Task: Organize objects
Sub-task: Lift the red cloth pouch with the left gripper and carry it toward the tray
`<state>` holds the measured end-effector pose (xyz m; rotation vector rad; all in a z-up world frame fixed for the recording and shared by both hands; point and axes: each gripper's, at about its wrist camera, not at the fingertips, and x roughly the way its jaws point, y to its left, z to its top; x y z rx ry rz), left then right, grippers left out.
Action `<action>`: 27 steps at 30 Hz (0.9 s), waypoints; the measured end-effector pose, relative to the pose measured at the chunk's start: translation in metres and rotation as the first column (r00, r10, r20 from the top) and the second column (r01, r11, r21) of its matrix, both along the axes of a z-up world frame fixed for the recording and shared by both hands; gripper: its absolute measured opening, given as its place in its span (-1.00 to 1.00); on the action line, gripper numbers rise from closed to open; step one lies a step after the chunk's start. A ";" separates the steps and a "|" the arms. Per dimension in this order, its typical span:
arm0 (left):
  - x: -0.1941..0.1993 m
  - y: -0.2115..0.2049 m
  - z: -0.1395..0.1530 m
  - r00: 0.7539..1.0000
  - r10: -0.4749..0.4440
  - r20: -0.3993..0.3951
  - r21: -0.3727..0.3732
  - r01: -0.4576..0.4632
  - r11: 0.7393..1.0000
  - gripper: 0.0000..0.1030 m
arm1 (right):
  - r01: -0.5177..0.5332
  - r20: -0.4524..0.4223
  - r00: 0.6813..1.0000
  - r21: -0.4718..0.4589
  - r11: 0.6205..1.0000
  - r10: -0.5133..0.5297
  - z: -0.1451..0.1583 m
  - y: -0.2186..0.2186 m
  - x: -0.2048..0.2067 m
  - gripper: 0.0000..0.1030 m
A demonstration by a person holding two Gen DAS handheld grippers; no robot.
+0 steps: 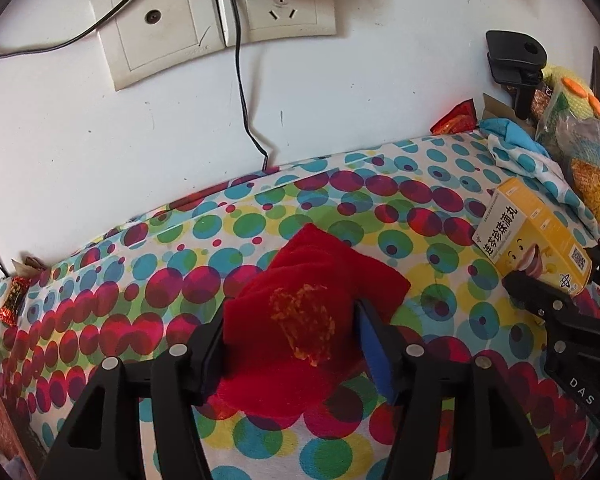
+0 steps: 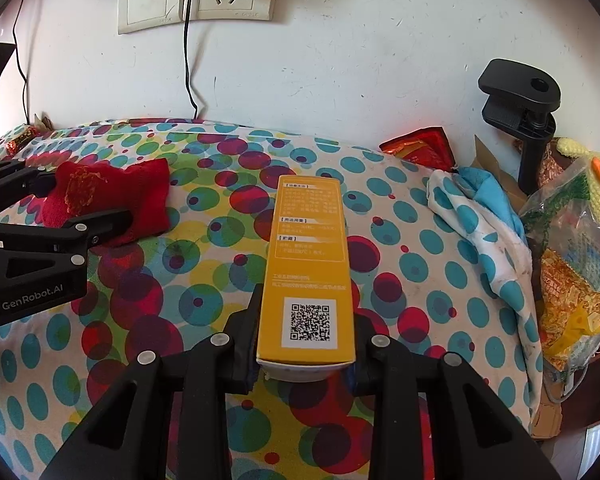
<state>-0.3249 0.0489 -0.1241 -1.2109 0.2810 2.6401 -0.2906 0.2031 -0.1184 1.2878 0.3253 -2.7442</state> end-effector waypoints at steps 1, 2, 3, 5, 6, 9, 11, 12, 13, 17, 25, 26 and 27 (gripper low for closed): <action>0.000 0.000 0.000 1.000 0.005 0.000 0.002 -0.005 1.000 0.17 | 0.001 0.000 1.000 0.000 1.000 -0.001 0.000 0.000 0.000 -0.41; 0.000 -0.001 0.000 1.000 0.012 0.002 0.004 -0.012 1.000 0.18 | 0.003 0.000 1.000 0.001 1.000 -0.003 0.000 0.000 0.000 -0.39; -0.001 -0.001 0.000 1.000 0.017 0.004 0.008 -0.017 1.000 0.20 | 0.005 0.000 1.000 0.000 1.000 -0.005 0.000 0.001 -0.001 -0.37; 0.000 -0.002 0.000 1.000 0.030 0.003 0.007 -0.030 1.000 0.20 | 0.006 0.002 1.000 -0.007 1.000 -0.006 0.000 0.002 -0.001 -0.37; 0.000 -0.002 0.000 0.999 0.033 0.005 0.010 -0.033 0.999 0.17 | 0.006 0.001 1.000 -0.006 1.000 -0.006 0.000 0.001 -0.001 -0.37; 0.002 0.000 0.000 0.999 0.036 -0.004 -0.004 -0.036 0.999 0.13 | 0.006 0.001 1.000 -0.004 1.000 -0.006 0.000 0.002 -0.001 -0.37; 0.004 0.001 0.001 0.999 0.040 -0.019 -0.020 -0.040 0.999 -0.02 | 0.005 0.001 1.000 -0.009 1.000 -0.005 0.000 0.003 -0.001 -0.37; 0.006 0.001 0.002 0.998 0.047 -0.029 -0.026 -0.047 0.999 -0.10 | 0.006 0.002 1.000 -0.011 1.000 -0.006 0.000 0.003 -0.001 -0.37; 0.007 0.001 0.002 0.998 0.051 -0.032 -0.027 -0.052 0.998 -0.12 | 0.005 0.001 1.000 -0.006 1.000 -0.005 0.000 0.002 -0.001 -0.37; 0.014 -0.001 0.004 0.997 0.066 -0.045 -0.014 -0.067 0.998 -0.28 | 0.004 -0.001 1.000 -0.004 1.000 -0.004 -0.001 0.003 -0.001 -0.37; 0.049 0.007 0.006 0.999 0.038 -0.027 -0.034 -0.039 0.999 -0.30 | -0.004 -0.004 1.000 -0.002 1.000 0.004 -0.001 -0.001 0.001 -0.46; 0.053 0.008 0.008 0.999 0.036 -0.023 -0.033 -0.037 0.999 -0.30 | -0.004 -0.004 1.000 -0.001 1.000 0.004 -0.001 -0.002 0.001 -0.46; 0.058 0.008 0.009 0.999 0.032 -0.011 -0.031 -0.033 0.999 -0.30 | -0.004 -0.003 1.000 -0.003 1.000 0.004 0.000 -0.002 0.001 -0.46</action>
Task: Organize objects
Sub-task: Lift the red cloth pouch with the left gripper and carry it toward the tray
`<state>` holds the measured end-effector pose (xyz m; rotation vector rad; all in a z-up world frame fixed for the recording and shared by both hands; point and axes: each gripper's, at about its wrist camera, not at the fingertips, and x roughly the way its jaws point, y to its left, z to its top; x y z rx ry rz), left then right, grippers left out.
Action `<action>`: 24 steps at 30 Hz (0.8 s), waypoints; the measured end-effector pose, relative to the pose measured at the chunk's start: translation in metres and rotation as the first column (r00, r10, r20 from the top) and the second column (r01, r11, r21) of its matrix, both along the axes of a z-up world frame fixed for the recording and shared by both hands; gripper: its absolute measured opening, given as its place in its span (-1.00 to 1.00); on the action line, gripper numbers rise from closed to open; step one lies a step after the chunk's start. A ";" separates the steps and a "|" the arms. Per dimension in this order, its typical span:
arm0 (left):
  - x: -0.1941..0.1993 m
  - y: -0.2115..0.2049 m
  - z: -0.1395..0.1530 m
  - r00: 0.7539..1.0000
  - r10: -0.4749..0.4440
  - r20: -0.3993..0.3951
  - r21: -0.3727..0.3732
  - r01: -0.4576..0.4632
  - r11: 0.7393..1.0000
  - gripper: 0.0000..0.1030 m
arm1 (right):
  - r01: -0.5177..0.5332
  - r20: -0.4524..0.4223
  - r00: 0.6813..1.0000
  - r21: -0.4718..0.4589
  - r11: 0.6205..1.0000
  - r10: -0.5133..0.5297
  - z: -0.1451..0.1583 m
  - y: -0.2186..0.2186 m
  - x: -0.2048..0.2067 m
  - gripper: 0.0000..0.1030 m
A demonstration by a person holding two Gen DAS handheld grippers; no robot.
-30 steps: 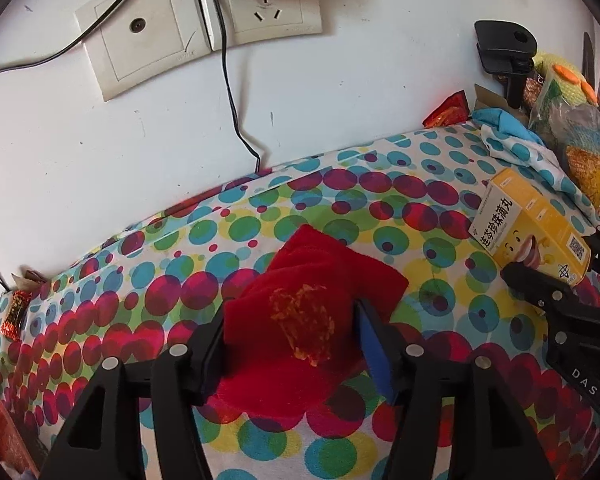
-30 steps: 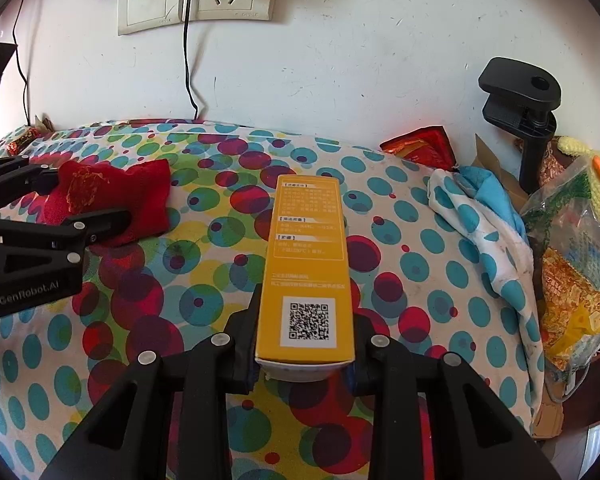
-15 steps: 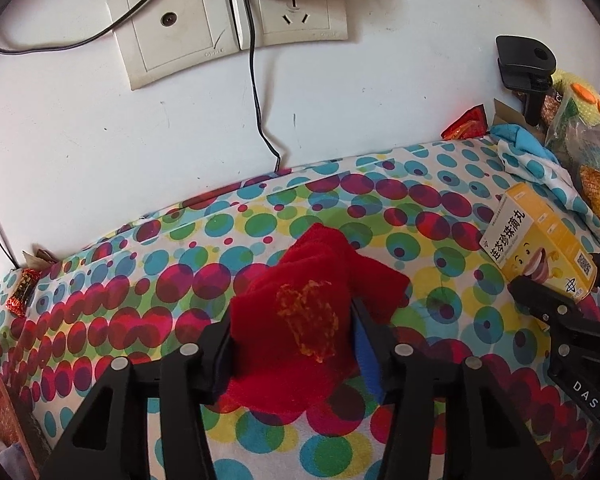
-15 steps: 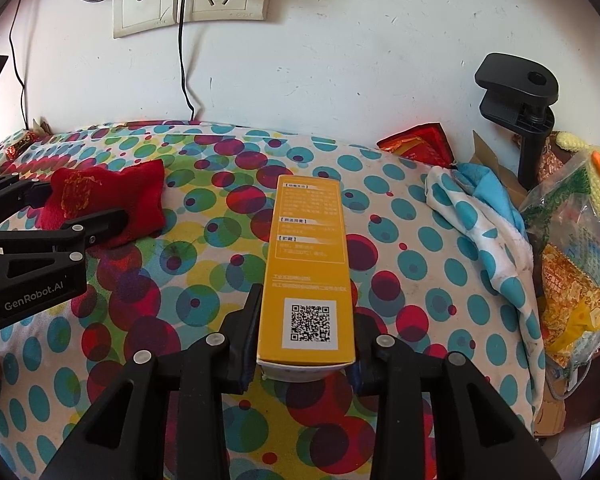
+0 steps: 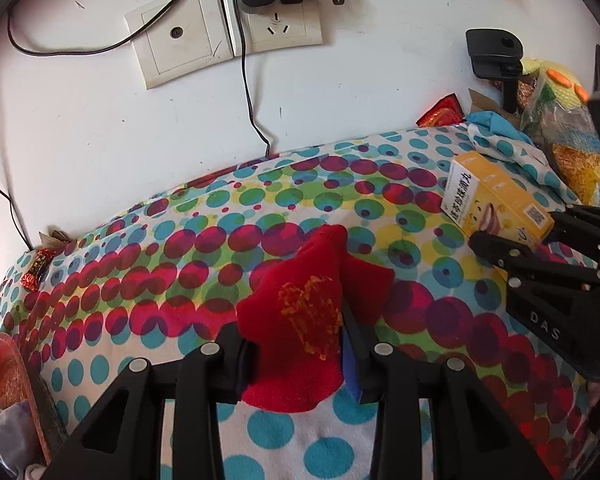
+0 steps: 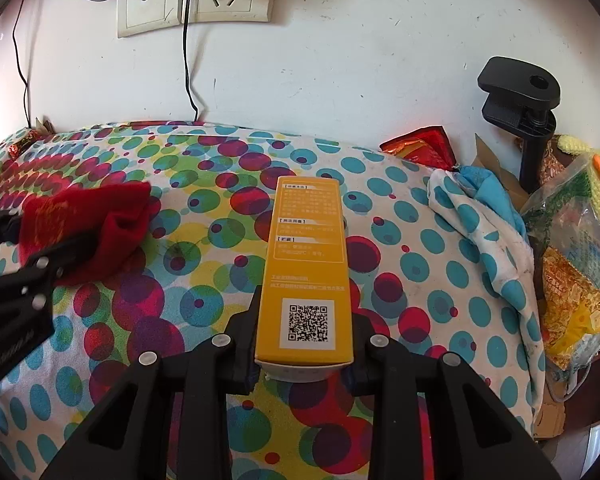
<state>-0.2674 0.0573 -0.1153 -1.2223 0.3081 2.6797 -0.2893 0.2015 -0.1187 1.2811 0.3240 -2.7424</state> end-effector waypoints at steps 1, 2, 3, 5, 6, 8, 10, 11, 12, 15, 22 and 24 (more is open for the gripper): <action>0.005 0.000 0.001 1.000 0.007 0.011 0.001 -0.007 1.000 -0.30 | 0.001 0.000 1.000 -0.001 1.000 -0.001 0.000 0.000 0.000 -0.46; 0.010 0.000 0.003 1.000 0.013 0.017 0.003 -0.014 1.000 -0.30 | 0.001 0.000 1.000 0.000 1.000 -0.001 0.000 -0.001 0.000 -0.46; 0.015 0.000 0.004 1.000 0.016 0.025 0.003 -0.016 1.000 -0.30 | 0.000 -0.001 1.000 0.005 1.000 0.000 0.000 -0.002 0.000 -0.46; 0.026 0.000 0.006 0.999 0.033 0.033 -0.013 -0.033 0.999 -0.30 | 0.001 -0.003 1.000 0.012 1.000 -0.001 0.000 -0.003 0.000 -0.46; 0.033 -0.001 0.008 0.999 0.041 0.034 -0.014 -0.041 0.999 -0.30 | 0.000 -0.005 1.000 0.019 1.000 0.000 0.000 -0.003 0.000 -0.46; 0.046 -0.004 0.012 0.998 0.051 0.032 -0.004 -0.051 0.999 -0.30 | 0.000 -0.007 1.000 0.025 1.000 0.000 0.000 -0.003 0.000 -0.45; 0.057 -0.007 0.016 0.997 0.068 0.026 -0.017 -0.067 0.998 -0.30 | 0.000 -0.006 1.000 0.020 1.000 0.000 0.000 -0.004 0.000 -0.45; 0.063 -0.009 0.018 0.997 0.074 0.025 -0.017 -0.074 0.997 -0.30 | 0.000 -0.005 1.000 0.021 1.000 0.000 0.000 -0.004 0.001 -0.45; 0.070 -0.013 0.021 0.997 0.080 0.023 -0.006 -0.080 0.997 -0.30 | 0.000 -0.006 1.000 0.023 1.000 0.000 0.000 -0.004 0.000 -0.45; 0.086 -0.022 0.028 0.995 0.100 0.016 -0.007 -0.100 0.995 -0.30 | 0.000 -0.008 1.000 0.029 1.000 0.001 0.000 -0.004 0.000 -0.45; 0.117 -0.047 0.044 0.992 0.124 0.009 -0.016 -0.124 0.992 -0.30 | -0.001 -0.012 1.000 0.047 0.999 0.002 0.000 -0.006 0.002 -0.44; 0.123 -0.056 0.048 0.991 0.132 0.005 -0.018 -0.132 0.991 -0.30 | -0.002 -0.014 1.000 0.053 0.999 0.003 0.000 -0.006 0.002 -0.44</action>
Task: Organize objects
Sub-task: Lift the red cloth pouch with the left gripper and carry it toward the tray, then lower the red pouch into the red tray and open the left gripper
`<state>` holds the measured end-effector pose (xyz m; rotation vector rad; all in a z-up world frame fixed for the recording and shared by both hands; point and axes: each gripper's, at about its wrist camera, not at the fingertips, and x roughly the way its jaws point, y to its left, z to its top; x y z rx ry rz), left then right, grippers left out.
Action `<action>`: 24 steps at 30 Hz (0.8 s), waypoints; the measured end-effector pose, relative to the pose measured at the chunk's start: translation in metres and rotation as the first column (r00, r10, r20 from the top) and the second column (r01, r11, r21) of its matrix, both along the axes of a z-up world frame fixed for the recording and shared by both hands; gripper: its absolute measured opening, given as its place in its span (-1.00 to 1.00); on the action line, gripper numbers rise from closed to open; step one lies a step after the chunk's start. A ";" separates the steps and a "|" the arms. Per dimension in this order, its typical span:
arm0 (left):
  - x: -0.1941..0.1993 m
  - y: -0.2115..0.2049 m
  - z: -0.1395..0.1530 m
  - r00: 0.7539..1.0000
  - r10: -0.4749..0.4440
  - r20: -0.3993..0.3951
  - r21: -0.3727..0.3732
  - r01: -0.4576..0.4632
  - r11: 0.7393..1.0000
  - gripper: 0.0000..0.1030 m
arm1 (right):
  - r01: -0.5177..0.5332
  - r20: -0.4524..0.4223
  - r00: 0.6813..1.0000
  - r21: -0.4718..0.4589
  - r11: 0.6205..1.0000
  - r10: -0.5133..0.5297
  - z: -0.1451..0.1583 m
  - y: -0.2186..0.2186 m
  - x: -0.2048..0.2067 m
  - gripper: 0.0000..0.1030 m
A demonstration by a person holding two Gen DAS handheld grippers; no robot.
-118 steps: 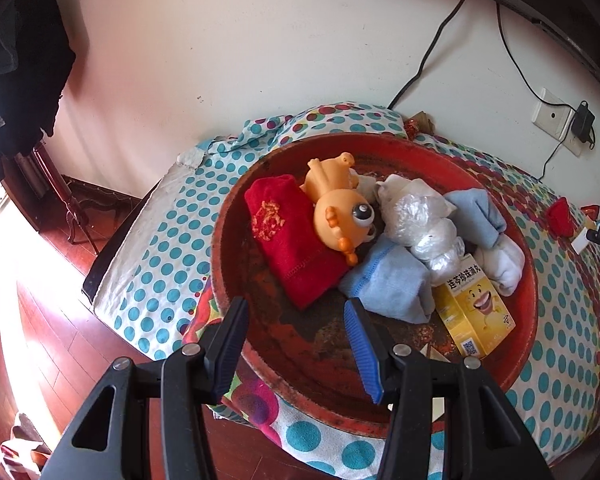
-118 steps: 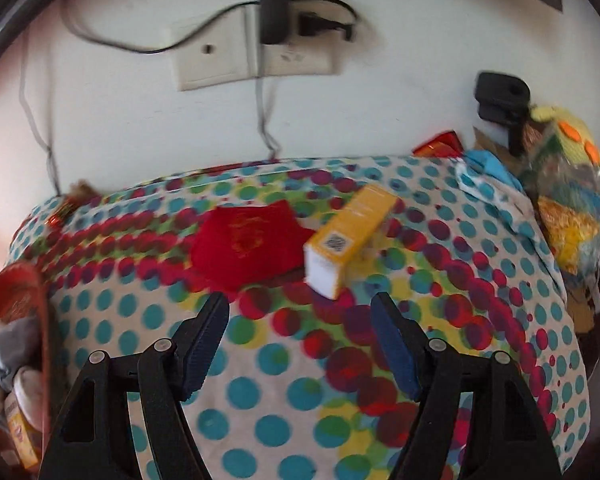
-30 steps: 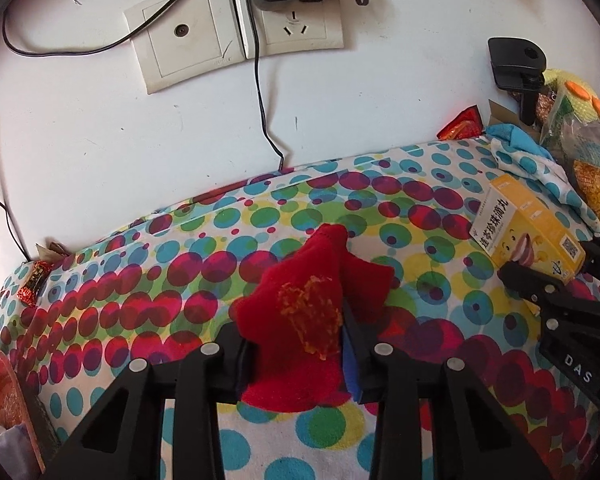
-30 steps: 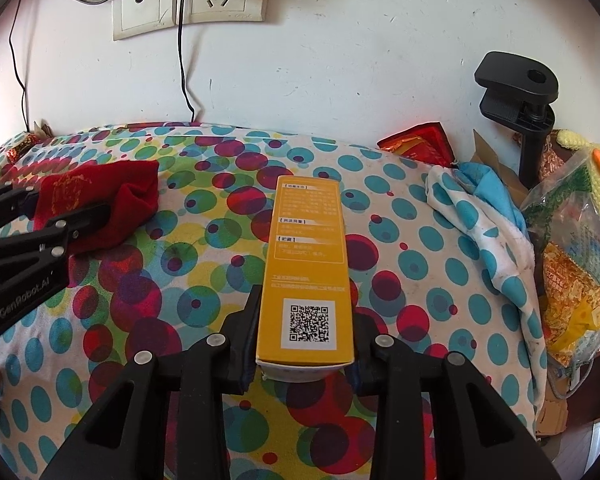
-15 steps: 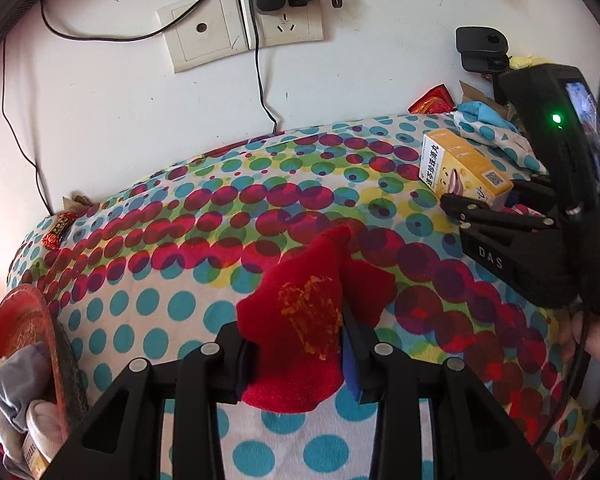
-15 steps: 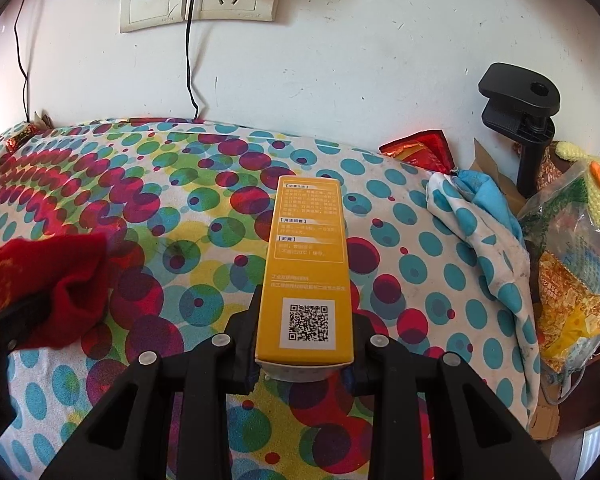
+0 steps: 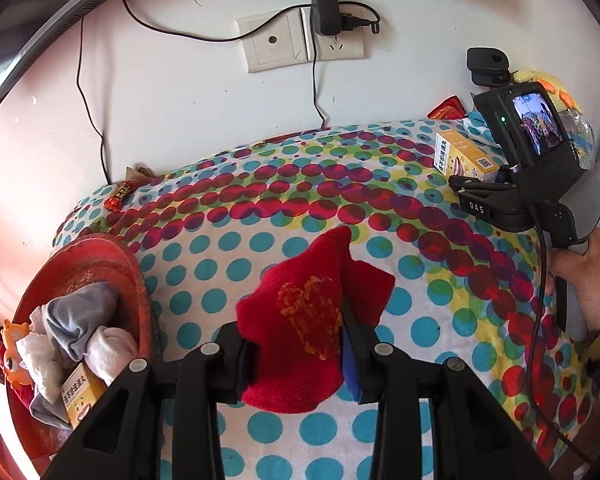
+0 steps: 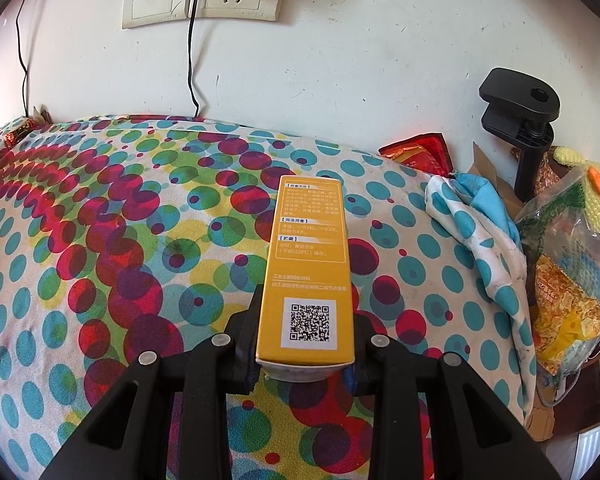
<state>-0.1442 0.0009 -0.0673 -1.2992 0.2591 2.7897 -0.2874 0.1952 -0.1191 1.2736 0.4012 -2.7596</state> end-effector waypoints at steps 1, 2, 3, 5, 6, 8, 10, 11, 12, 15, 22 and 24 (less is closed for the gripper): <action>0.002 -0.005 0.002 1.000 0.006 0.001 0.001 -0.006 1.000 -0.30 | 0.000 -0.001 1.000 0.004 1.000 0.000 0.000 -0.001 0.000 -0.44; 0.004 -0.010 0.004 1.000 0.013 0.005 0.005 -0.013 1.000 -0.30 | 0.000 -0.003 1.000 0.011 1.000 0.000 0.000 -0.001 0.001 -0.44; 0.007 -0.016 0.006 1.000 0.021 0.002 0.010 -0.022 1.000 -0.30 | -0.001 -0.004 1.000 0.017 1.000 0.001 0.000 -0.002 0.001 -0.44; 0.012 -0.028 0.011 0.999 0.037 -0.009 0.013 -0.037 0.999 -0.29 | -0.002 -0.008 1.000 0.033 0.999 0.002 0.000 -0.004 0.001 -0.44; 0.013 -0.034 0.014 0.999 0.046 -0.007 0.011 -0.046 0.999 -0.29 | -0.003 -0.010 1.000 0.039 0.999 0.003 -0.001 -0.005 0.002 -0.44; 0.016 -0.047 0.020 0.998 0.065 -0.015 0.020 -0.065 0.998 -0.29 | -0.004 -0.011 1.000 0.043 0.999 0.004 -0.001 -0.005 0.002 -0.44; 0.018 -0.060 0.026 0.996 0.091 -0.023 0.016 -0.091 0.996 -0.29 | -0.004 -0.011 1.000 0.044 0.999 0.004 -0.001 -0.005 0.002 -0.44; 0.019 -0.067 0.030 0.995 0.100 -0.030 0.014 -0.099 0.995 -0.29 | -0.004 -0.011 1.000 0.046 0.999 0.005 -0.001 -0.005 0.002 -0.43; 0.020 -0.073 0.033 0.994 0.106 -0.031 0.012 -0.106 0.994 -0.29 | -0.004 -0.011 1.000 0.045 0.999 0.005 -0.001 -0.005 0.002 -0.43; 0.022 -0.093 0.042 0.990 0.130 -0.046 0.008 -0.129 0.992 -0.29 | -0.004 -0.013 1.000 0.055 0.998 0.005 -0.001 -0.005 0.002 -0.43; 0.018 -0.140 0.056 0.977 0.204 -0.065 -0.027 -0.206 0.978 -0.28 | -0.006 -0.020 1.000 0.087 0.996 0.008 -0.001 -0.008 0.003 -0.43; 0.014 -0.154 0.057 0.974 0.218 -0.062 -0.055 -0.221 0.974 -0.28 | -0.006 -0.018 1.000 0.078 0.997 0.008 -0.001 -0.008 0.003 -0.43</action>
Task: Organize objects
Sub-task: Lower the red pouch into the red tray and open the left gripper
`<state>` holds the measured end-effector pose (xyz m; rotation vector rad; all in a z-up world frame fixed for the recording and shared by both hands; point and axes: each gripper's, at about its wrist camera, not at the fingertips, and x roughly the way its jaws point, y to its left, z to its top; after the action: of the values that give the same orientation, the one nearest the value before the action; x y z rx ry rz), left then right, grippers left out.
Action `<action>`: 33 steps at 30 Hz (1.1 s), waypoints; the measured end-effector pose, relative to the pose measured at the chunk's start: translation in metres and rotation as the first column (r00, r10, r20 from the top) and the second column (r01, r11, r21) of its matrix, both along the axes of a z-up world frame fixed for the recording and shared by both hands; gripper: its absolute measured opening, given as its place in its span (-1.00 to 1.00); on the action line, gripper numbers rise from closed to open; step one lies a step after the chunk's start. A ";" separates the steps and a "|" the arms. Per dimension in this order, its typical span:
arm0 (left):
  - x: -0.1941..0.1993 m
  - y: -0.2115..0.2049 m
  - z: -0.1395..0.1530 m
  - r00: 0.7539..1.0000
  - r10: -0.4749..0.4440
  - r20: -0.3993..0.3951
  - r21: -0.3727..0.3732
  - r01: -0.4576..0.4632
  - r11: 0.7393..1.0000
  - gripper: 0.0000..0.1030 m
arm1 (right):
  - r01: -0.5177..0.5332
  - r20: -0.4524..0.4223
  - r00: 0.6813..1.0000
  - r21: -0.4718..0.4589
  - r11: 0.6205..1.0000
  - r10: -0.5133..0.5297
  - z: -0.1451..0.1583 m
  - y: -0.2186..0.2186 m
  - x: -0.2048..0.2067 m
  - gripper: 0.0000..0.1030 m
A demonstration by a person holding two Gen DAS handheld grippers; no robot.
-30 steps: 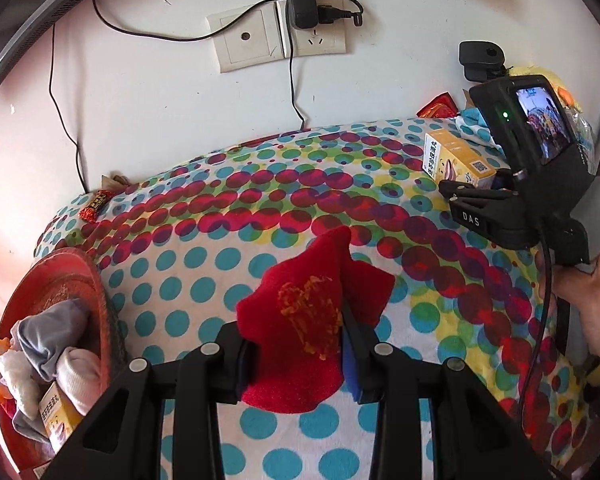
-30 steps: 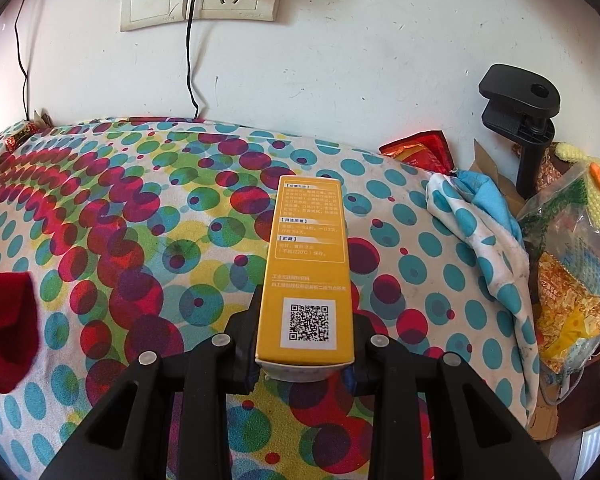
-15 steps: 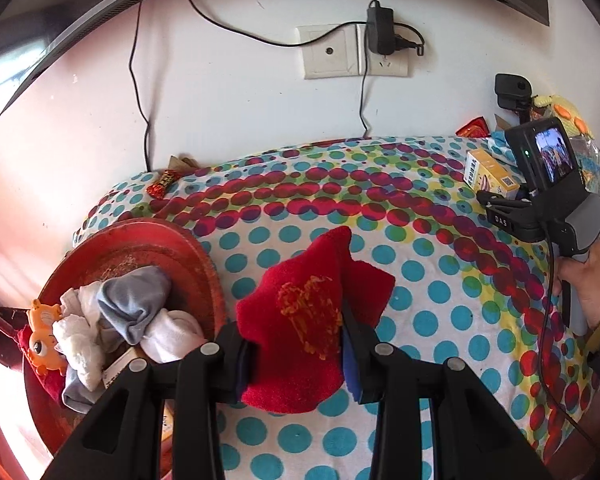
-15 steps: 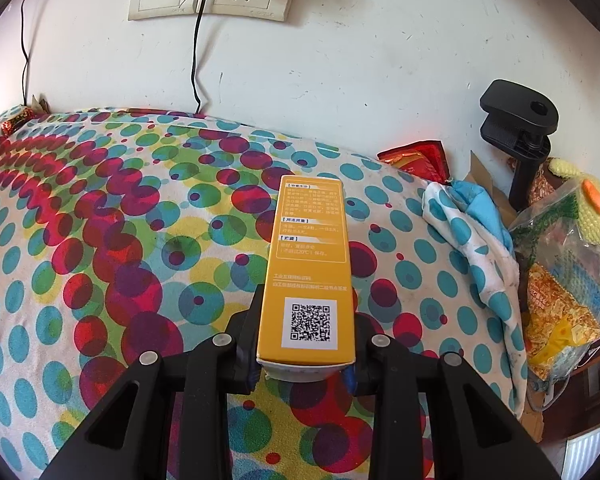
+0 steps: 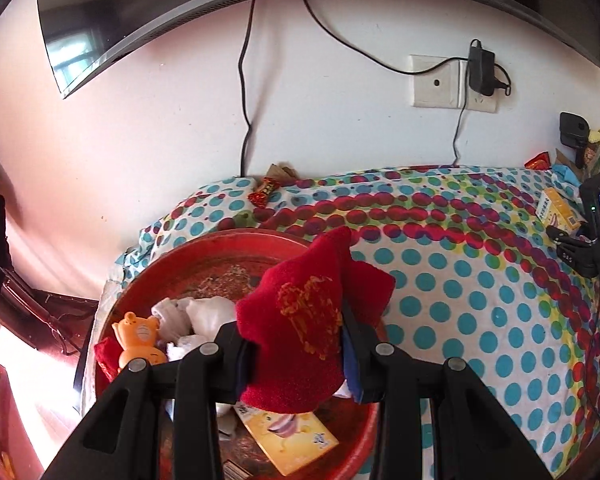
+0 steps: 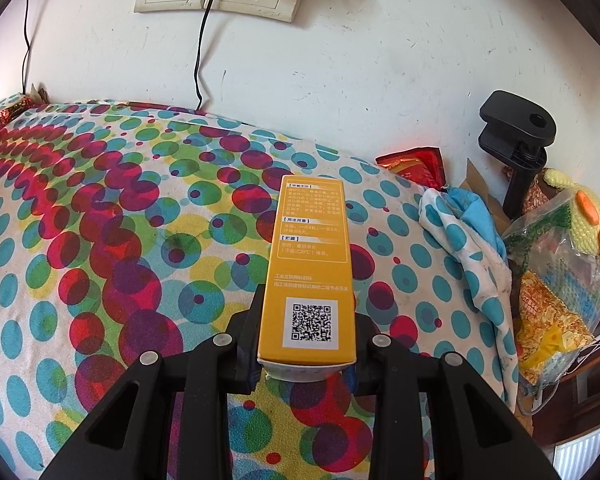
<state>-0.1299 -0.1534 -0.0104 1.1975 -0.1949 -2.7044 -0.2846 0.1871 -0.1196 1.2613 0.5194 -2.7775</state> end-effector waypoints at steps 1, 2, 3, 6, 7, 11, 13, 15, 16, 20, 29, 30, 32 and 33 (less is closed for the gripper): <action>-0.002 -0.007 0.000 1.000 0.013 0.005 -0.009 -0.013 1.000 -0.28 | 0.000 0.002 1.000 -0.008 1.000 0.000 0.000 0.001 0.000 -0.43; -0.005 -0.016 0.000 1.000 0.026 0.009 -0.004 -0.026 1.000 -0.28 | 0.001 0.005 1.000 -0.020 1.000 0.000 0.001 0.003 -0.001 -0.43; -0.007 -0.024 0.000 0.999 0.033 0.014 0.006 -0.033 0.999 -0.28 | 0.001 0.007 1.000 -0.027 1.000 -0.001 0.001 0.003 -0.001 -0.43; -0.016 -0.050 0.000 0.997 0.066 0.026 0.036 -0.067 0.997 -0.28 | 0.001 0.007 1.000 -0.028 1.000 0.000 0.001 0.004 -0.001 -0.43; -0.019 -0.058 -0.001 0.997 0.078 0.026 0.038 -0.079 0.996 -0.28 | 0.001 0.006 1.000 -0.023 1.000 0.000 0.001 0.003 0.000 -0.43; -0.035 -0.088 -0.011 0.992 0.110 0.067 0.089 -0.116 0.989 -0.28 | 0.000 0.007 1.000 -0.027 1.000 0.000 0.001 0.004 -0.001 -0.43; -0.040 -0.101 -0.016 0.988 0.134 0.083 0.118 -0.143 0.983 -0.28 | 0.001 0.010 1.000 -0.040 0.999 0.000 0.001 0.005 -0.001 -0.43; -0.046 -0.113 -0.020 0.985 0.148 0.090 0.128 -0.159 0.979 -0.27 | 0.001 0.012 1.000 -0.048 0.999 0.000 0.001 0.006 -0.001 -0.43; -0.050 -0.118 -0.022 0.983 0.157 0.091 0.129 -0.168 0.977 -0.26 | 0.001 0.012 1.000 -0.048 0.999 0.000 0.000 0.006 -0.001 -0.43; -0.061 -0.134 -0.031 0.978 0.173 0.120 0.136 -0.189 0.972 -0.18 | 0.001 0.011 1.000 -0.045 0.999 0.000 0.000 0.006 -0.001 -0.43; -0.059 -0.140 -0.049 0.966 0.201 0.164 0.123 -0.222 0.967 0.01 | 0.001 0.010 1.000 -0.041 0.999 -0.001 0.000 0.005 -0.002 -0.43; -0.058 -0.138 -0.049 0.966 0.200 0.165 0.119 -0.221 0.968 0.01 | 0.001 0.009 1.000 -0.040 0.999 -0.001 0.000 0.005 -0.002 -0.43; -0.054 -0.136 -0.047 0.967 0.200 0.156 0.110 -0.218 0.970 0.02 | 0.001 0.007 1.000 -0.029 1.000 -0.001 0.000 0.005 -0.002 -0.43; -0.052 -0.135 -0.046 0.967 0.200 0.156 0.104 -0.218 0.970 0.02 | 0.001 0.006 1.000 -0.024 1.000 0.000 0.000 0.004 -0.002 -0.43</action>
<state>-0.1815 -0.2881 -0.0564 1.3656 0.0749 -2.4786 -0.2869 0.1910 -0.1194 1.2642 0.4834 -2.7710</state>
